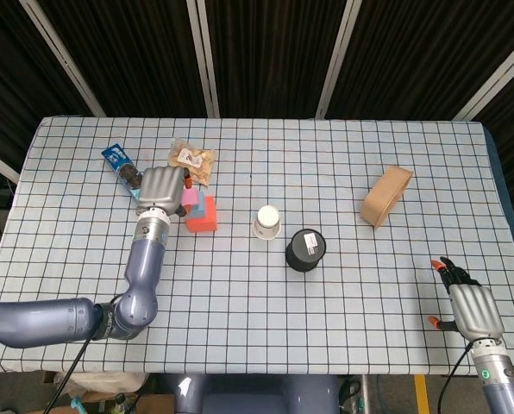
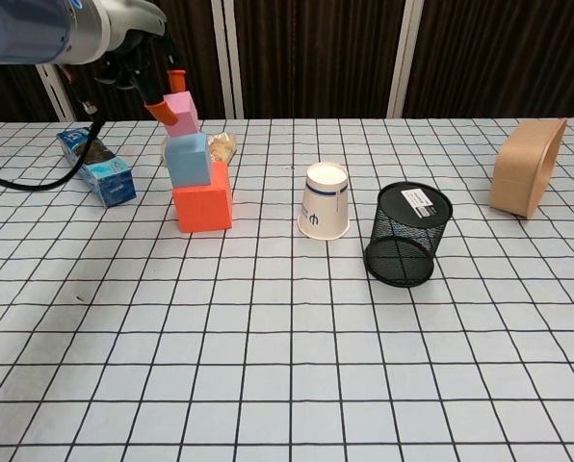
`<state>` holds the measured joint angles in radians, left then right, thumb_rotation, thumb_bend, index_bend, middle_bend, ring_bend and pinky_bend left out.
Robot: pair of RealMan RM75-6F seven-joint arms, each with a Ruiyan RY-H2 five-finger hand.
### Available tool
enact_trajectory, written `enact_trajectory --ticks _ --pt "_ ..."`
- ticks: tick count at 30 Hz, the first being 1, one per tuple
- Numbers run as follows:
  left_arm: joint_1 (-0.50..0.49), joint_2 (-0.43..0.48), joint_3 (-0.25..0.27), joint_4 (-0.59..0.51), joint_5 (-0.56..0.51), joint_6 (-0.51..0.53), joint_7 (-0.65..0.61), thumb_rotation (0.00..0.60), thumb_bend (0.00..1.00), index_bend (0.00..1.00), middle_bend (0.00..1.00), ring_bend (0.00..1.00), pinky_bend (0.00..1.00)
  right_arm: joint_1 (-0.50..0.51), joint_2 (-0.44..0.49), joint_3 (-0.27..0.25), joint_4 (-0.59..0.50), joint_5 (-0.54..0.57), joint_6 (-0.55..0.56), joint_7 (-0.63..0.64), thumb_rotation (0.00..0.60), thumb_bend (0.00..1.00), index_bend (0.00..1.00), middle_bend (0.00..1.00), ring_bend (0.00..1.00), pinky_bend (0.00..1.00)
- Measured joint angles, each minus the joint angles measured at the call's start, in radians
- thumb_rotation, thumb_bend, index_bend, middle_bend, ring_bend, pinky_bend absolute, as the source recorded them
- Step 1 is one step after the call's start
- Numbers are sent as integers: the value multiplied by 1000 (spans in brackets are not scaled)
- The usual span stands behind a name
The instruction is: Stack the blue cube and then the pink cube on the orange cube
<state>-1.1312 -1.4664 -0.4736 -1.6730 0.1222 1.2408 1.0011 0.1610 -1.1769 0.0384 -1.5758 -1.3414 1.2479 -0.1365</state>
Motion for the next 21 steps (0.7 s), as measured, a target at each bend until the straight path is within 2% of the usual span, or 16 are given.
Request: enact_trajectory --ticks 8,21 --pt "-13 7 13 75 -56 -94 -10 600 304 465 900 793 841 -1 -2 6 -5 14 6 -20 600 103 124 96 171 369" --pt "-63 4 22 111 -138 -87 13 600 304 467 901 793 841 -1 0 10 -4 26 4 -19 600 103 124 96 170 369"
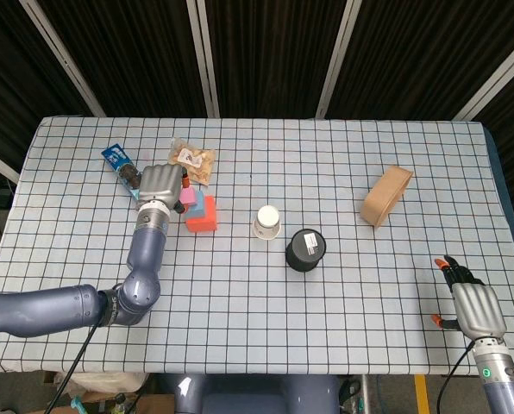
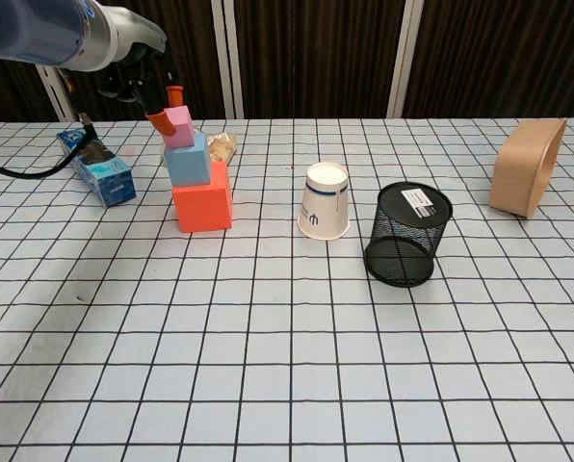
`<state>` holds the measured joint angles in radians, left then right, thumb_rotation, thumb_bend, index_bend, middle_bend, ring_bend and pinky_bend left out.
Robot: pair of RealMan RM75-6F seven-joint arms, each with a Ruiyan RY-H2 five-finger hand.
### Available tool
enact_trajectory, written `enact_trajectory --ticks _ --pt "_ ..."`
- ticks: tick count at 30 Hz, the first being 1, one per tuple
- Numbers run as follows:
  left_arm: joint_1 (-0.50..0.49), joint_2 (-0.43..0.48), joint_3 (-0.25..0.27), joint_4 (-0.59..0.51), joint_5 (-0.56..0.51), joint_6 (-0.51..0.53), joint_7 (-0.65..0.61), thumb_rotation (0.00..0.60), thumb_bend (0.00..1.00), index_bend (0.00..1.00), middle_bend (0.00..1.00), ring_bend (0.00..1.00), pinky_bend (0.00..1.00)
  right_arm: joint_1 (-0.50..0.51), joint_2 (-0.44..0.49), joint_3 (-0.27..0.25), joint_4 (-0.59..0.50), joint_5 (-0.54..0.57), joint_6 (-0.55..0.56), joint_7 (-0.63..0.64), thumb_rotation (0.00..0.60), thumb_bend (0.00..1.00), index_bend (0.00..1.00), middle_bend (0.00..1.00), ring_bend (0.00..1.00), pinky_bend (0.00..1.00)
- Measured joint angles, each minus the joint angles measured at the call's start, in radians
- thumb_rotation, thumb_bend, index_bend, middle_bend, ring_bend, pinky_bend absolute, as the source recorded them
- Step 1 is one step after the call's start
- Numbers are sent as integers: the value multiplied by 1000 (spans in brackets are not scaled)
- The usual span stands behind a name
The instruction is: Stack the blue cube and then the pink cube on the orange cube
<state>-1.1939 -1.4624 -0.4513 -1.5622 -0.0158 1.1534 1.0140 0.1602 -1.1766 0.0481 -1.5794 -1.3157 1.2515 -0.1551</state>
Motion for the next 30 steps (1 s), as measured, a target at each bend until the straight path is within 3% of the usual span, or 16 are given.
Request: enact_trajectory --ticks 15,30 --pt "-21 37 -21 -102 -38 90 0 600 304 468 902 793 841 -4 9 -3 -8 -12 8 15 600 103 124 96 170 369" --pt "-32 21 -8 -73 -55 87 8 600 304 470 902 793 841 -5 12 -3 -9 -13 8 22 600 104 124 96 170 369"
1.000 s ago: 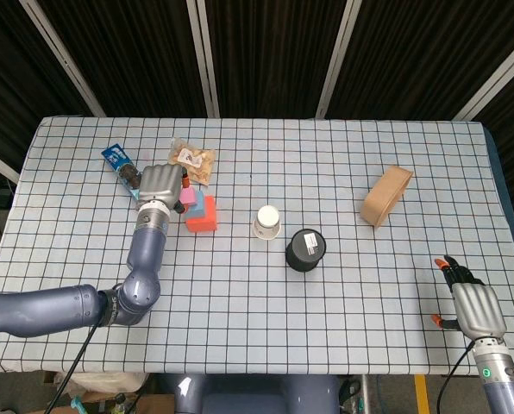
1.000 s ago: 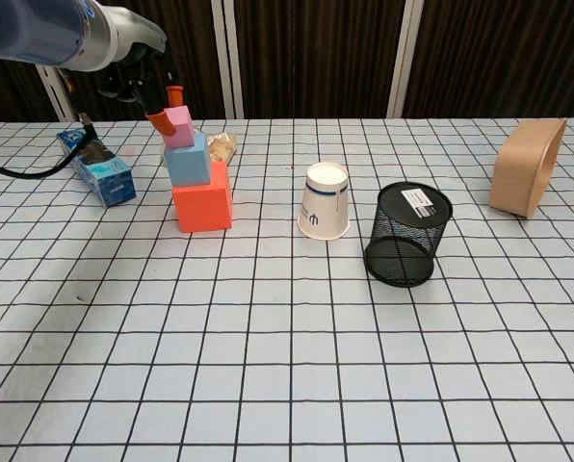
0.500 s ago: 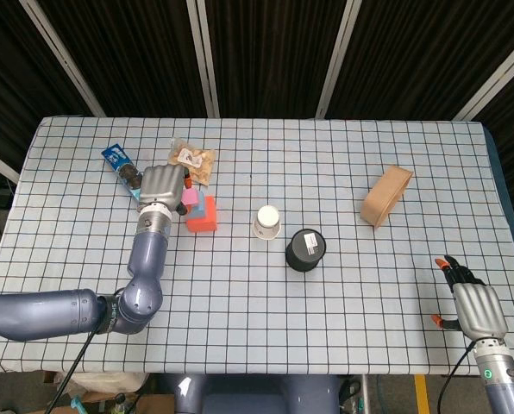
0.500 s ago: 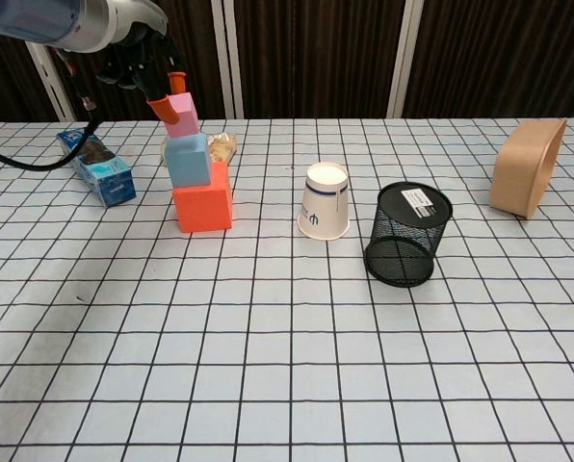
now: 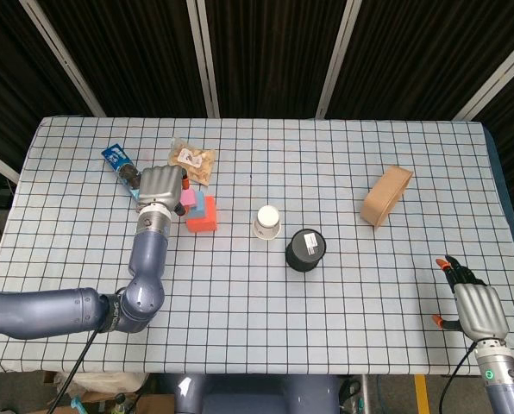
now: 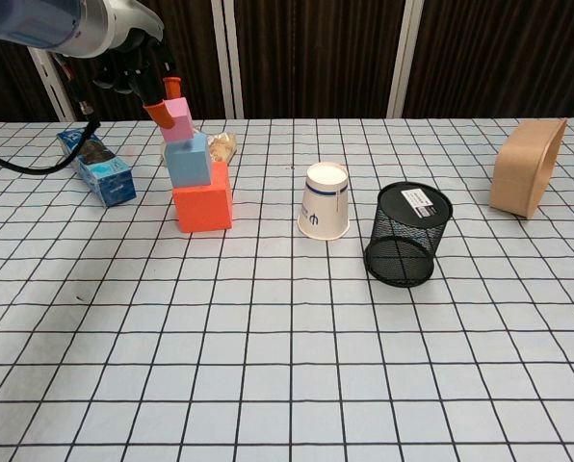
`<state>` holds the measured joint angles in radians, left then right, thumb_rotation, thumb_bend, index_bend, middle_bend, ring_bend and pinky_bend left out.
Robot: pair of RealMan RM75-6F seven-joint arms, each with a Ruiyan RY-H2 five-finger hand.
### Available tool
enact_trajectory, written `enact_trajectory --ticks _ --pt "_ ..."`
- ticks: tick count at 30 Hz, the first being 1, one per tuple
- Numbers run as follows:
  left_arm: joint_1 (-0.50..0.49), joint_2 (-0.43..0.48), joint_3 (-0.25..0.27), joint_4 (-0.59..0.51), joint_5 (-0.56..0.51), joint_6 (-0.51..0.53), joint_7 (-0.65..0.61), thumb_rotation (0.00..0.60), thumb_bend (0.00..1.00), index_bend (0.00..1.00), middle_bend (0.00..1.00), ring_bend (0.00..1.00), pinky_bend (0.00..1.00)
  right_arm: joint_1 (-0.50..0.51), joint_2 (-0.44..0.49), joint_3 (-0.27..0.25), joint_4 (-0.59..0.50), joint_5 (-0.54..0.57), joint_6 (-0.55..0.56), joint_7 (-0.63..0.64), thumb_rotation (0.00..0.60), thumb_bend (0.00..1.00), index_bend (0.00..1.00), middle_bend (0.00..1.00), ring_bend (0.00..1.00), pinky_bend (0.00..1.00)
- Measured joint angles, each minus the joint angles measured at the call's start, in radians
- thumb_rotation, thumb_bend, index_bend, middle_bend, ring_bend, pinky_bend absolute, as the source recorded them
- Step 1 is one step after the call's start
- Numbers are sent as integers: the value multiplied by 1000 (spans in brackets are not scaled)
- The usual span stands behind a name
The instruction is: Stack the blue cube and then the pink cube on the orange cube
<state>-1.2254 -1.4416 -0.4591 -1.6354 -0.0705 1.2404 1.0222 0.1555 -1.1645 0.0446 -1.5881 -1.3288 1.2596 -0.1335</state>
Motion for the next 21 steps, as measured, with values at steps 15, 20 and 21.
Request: enact_trajectory --ticks 15,20,21 --pt "-1 -13 10 29 -1 -9 1 600 304 470 902 793 841 3 -4 1 4 7 -7 -6 600 103 124 96 170 369" --pt "0 -13 12 36 -1 -9 3 600 304 470 902 793 841 4 -5 0 4 8 -10 -8 600 103 124 96 170 369" --pt "1 -14 13 38 0 -11 2 600 304 470 902 793 841 4 -5 0 4 9 -10 -9 600 103 124 96 170 369"
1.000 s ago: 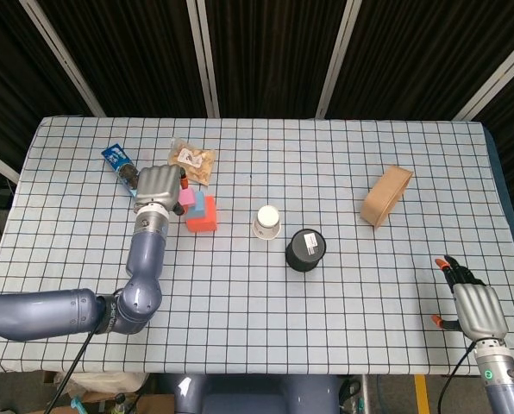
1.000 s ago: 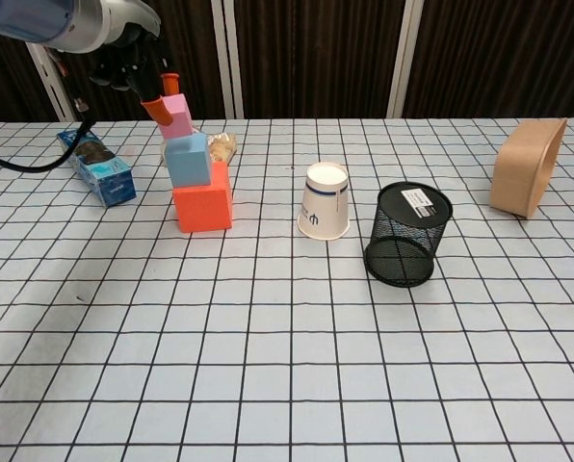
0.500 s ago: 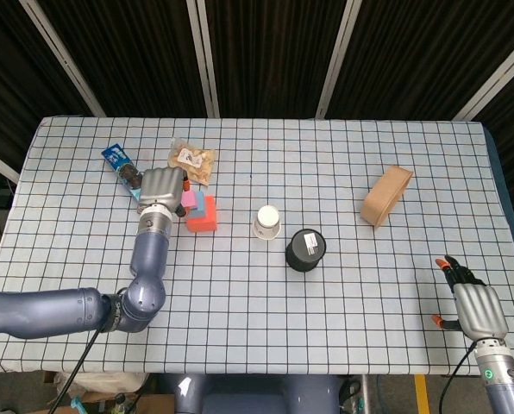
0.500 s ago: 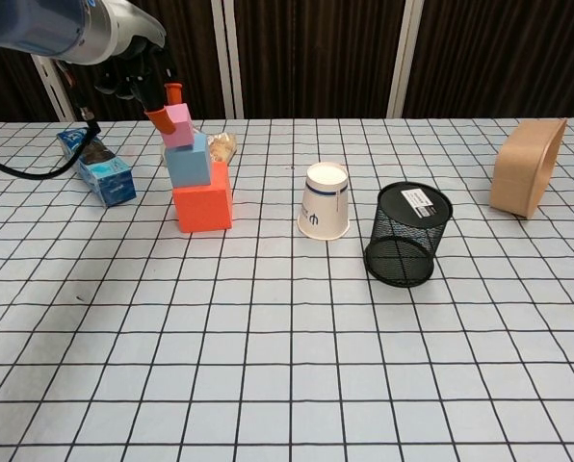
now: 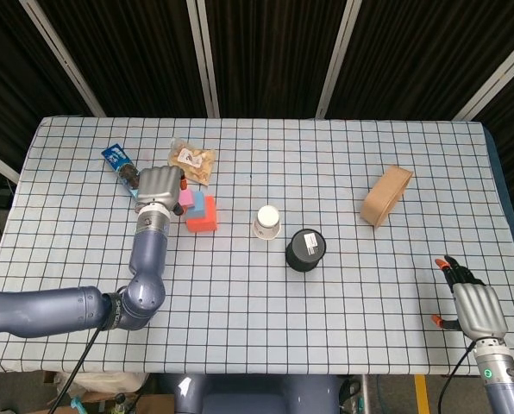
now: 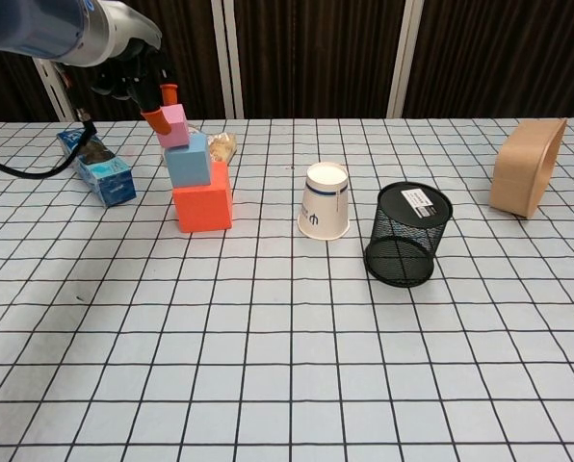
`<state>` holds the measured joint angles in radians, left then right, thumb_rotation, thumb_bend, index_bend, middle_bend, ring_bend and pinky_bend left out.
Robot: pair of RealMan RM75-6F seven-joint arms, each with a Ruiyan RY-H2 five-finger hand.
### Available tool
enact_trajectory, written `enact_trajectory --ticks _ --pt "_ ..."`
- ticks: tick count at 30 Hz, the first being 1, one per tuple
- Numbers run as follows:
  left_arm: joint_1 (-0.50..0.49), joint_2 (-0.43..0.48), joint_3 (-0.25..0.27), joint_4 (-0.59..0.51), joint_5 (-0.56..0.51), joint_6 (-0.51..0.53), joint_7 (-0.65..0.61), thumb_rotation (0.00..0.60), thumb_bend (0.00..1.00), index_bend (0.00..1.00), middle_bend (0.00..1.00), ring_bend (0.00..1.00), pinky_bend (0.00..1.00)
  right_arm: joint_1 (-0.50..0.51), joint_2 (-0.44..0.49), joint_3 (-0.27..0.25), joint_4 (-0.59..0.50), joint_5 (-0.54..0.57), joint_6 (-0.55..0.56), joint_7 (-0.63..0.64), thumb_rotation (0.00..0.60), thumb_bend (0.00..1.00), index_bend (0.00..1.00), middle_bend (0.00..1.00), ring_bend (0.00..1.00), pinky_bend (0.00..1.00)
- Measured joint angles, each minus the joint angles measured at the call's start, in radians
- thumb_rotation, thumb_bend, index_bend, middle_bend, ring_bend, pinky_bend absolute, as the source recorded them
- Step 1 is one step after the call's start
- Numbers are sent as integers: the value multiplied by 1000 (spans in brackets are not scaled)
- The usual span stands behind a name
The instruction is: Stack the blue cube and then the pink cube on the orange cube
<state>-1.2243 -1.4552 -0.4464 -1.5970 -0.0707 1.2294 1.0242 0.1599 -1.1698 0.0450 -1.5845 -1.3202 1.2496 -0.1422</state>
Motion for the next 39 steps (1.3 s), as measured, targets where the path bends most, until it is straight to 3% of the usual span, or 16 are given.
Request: enact_trajectory --ticks 18,39 --pt "-2 -18 3 19 16 -20 -8 600 304 442 902 793 841 1 0 0 1 1 0 -1 600 104 124 96 170 370" --pt "5 10 -2 -25 28 -5 -11 600 304 330 902 793 841 2 0 0 -2 6 -4 -5 600 103 124 96 168 369"
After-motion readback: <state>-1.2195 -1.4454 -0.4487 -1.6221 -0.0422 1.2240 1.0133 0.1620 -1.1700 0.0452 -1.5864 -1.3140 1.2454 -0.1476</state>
